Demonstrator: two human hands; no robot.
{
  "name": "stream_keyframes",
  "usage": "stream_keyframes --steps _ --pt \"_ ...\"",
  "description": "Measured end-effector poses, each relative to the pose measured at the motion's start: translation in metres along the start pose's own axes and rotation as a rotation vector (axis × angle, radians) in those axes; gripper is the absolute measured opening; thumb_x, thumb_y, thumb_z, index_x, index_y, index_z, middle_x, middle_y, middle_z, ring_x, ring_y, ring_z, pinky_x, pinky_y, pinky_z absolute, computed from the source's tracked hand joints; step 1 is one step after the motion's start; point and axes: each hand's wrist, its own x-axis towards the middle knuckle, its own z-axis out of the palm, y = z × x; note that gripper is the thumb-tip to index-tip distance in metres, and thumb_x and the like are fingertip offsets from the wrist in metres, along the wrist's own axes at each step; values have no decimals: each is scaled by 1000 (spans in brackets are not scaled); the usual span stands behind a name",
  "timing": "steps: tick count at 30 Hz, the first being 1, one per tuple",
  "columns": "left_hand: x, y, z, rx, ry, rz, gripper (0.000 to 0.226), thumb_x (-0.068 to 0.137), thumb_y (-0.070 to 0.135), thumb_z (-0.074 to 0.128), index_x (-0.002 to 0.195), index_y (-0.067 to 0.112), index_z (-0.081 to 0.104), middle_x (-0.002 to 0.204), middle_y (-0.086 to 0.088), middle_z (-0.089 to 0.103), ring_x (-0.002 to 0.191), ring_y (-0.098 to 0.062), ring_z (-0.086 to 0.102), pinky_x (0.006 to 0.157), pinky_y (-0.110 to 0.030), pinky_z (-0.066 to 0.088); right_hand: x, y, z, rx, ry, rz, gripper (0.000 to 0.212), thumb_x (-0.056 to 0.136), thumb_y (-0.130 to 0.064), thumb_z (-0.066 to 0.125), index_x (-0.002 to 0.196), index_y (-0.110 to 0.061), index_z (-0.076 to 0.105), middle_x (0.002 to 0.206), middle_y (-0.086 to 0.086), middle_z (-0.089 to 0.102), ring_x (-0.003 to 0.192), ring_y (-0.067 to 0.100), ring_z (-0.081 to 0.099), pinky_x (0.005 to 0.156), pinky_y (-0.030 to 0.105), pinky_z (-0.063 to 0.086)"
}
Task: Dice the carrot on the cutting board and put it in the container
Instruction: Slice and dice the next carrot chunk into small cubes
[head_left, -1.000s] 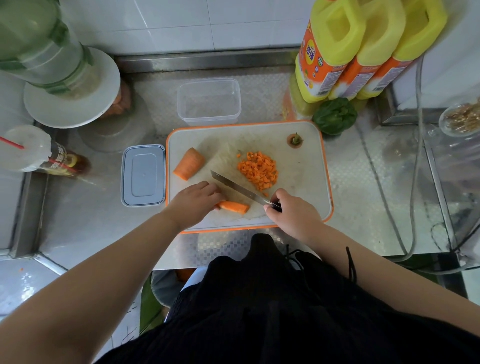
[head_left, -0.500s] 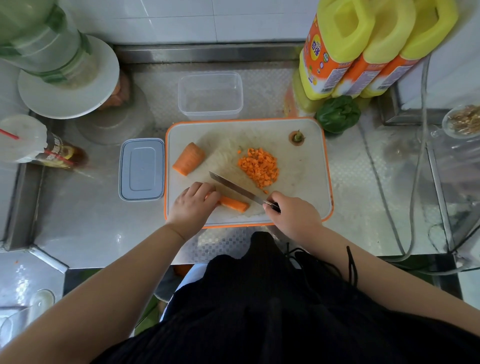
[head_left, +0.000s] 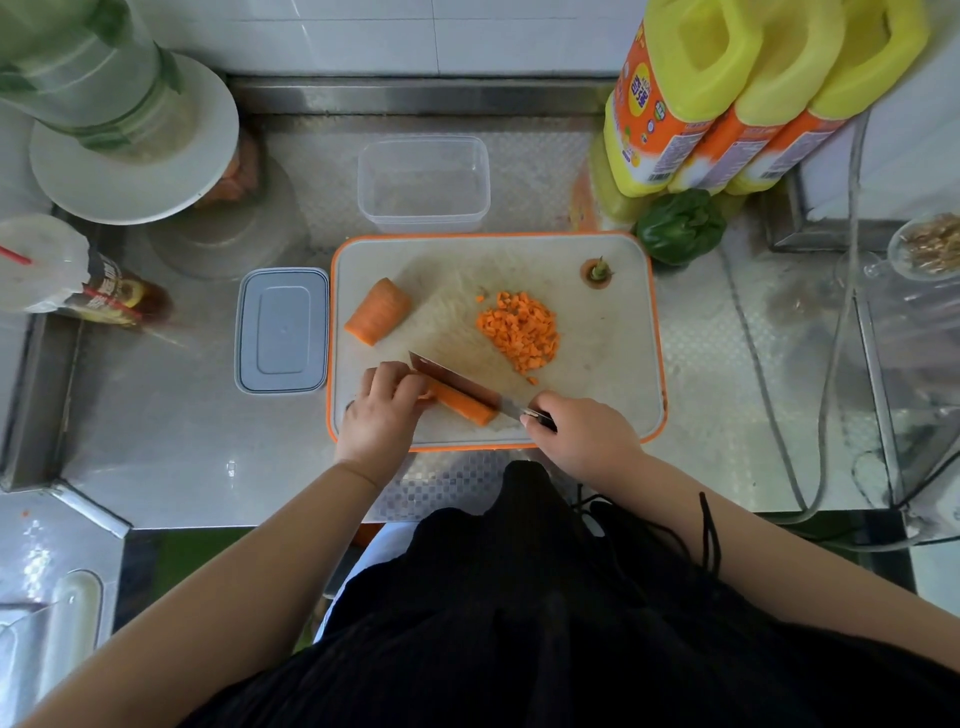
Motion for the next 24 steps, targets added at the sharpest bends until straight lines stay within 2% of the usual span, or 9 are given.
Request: stream_keyframes --steps 2,4,7,12,15,17,19,21,24 --pt "0 1 1 -92 -14 -32 19 84 18 70 94 12 55 102 -9 49 90 -35 53 51 -43 51 1 0 -1 9 -3 -2 27 99 -41 40 104 -20 56 71 -3 59 65 18 59 58 34 48" --pt "3 -2 0 -172 -20 -41 14 87 28 55 95 18 50 104 -4 45 93 -31 49 53 -42 50 2 1 -2 1 5 -8 27 98 -41 40 105 -21 57 71 -5 59 66 17 58 58 32 47" --pt "5 -8 0 -213 -20 7 12 87 30 50 95 21 48 104 0 42 95 -26 46 53 -41 52 2 0 -2 -3 7 -16 26 99 -41 40 103 -20 56 70 -4 59 64 17 58 56 32 46" --pt "9 -13 1 -230 -46 59 11 89 29 51 97 22 50 106 -1 44 98 -27 48 59 -45 55 2 -1 1 2 -4 -6 27 99 -41 40 97 -18 54 66 -3 56 60 17 57 54 34 46" --pt "9 -10 0 -88 13 142 15 87 19 60 100 19 52 105 -5 51 100 -29 47 65 -46 56 2 -3 2 -25 -22 9 28 99 -42 38 99 -16 51 71 0 60 63 20 59 57 36 49" --pt "1 -5 2 -32 21 233 34 77 7 77 102 16 55 106 -5 52 100 -28 48 73 -43 56 2 -5 4 -41 -35 23 30 99 -42 37 95 -16 50 72 0 59 64 20 59 57 35 48" --pt "-7 3 4 -56 -66 305 51 66 3 85 106 16 55 110 -4 52 102 -26 49 79 -42 53 3 -7 5 -42 -55 33 32 100 -41 37 87 -15 51 69 0 56 63 21 57 56 34 44" --pt "-10 10 8 -61 -122 320 55 63 5 84 107 16 54 110 -5 55 104 -26 49 82 -41 53 4 -10 7 -54 -64 32 32 100 -38 37 84 -14 49 67 0 52 62 21 55 55 34 42" --pt "-7 17 11 -65 -97 278 48 60 4 79 103 13 60 107 -5 57 102 -25 48 78 -39 55 6 -16 8 -58 -59 17 28 100 -36 38 85 -15 46 65 -3 48 60 18 51 49 30 35"
